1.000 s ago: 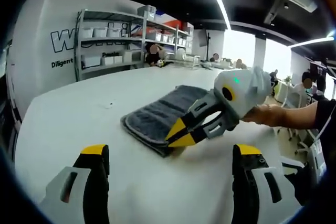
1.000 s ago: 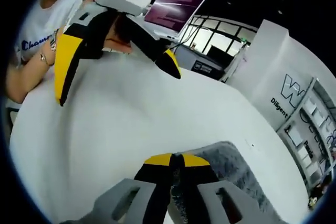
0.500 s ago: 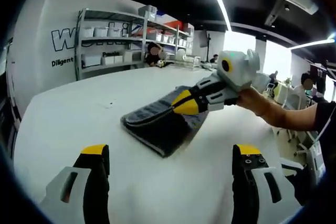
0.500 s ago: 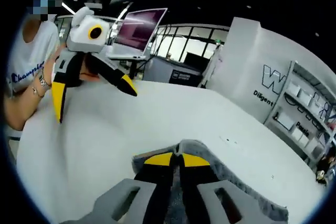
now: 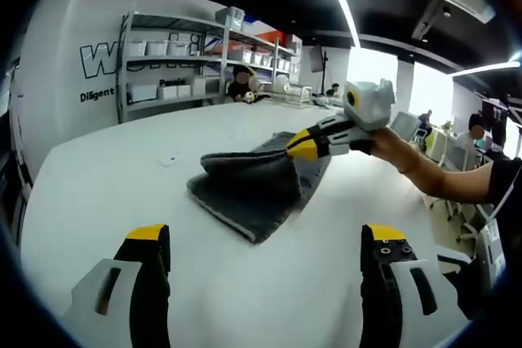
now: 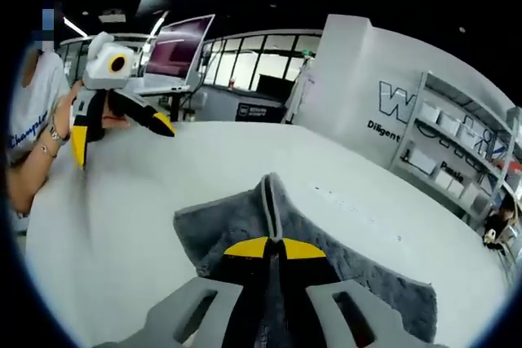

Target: Open the folded towel by lifting each exposed corner and separating the folded layers until the towel lies flat within the target outline without major curled edges

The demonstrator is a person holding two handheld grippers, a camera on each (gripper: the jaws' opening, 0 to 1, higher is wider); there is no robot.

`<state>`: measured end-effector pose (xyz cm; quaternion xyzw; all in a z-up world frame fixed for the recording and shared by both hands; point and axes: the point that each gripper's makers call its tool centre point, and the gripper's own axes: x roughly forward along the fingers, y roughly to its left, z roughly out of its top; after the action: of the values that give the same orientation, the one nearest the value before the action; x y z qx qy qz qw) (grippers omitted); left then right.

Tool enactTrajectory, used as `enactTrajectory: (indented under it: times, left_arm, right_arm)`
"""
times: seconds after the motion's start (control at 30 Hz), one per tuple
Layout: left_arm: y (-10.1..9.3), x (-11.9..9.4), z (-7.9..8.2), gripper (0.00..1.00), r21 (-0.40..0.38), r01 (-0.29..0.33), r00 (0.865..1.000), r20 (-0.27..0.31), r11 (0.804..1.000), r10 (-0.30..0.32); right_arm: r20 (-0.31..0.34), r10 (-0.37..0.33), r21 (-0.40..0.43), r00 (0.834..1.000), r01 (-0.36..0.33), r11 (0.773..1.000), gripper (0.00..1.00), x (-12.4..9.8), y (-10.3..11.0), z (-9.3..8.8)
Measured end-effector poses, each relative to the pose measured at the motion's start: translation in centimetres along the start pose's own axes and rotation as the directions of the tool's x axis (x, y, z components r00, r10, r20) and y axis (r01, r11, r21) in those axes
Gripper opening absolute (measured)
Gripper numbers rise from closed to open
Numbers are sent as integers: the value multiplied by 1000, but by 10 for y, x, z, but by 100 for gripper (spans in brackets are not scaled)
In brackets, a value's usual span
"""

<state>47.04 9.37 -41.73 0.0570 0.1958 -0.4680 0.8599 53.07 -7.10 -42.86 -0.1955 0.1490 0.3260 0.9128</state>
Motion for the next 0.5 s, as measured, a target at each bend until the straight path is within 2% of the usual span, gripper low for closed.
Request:
enactTrajectory:
  times: [0.23,0.3,0.5]
  left_arm:
    - [0,1,-1,96,0,-1,1000,-5,1000,1]
    - [1,1,-1,96,-1,-2,1000,-7,1000,2]
    - [0,1,-2,95,0,-2,1000,-11,1000,2]
  right_arm:
    - [-81,-3,46,997,7,999,1,1,-6,-34]
    - [-91,31,83,995,-23,996,1,3,-2,-40]
    - [-45,90,180,995,-81,980,1,4,3,-38]
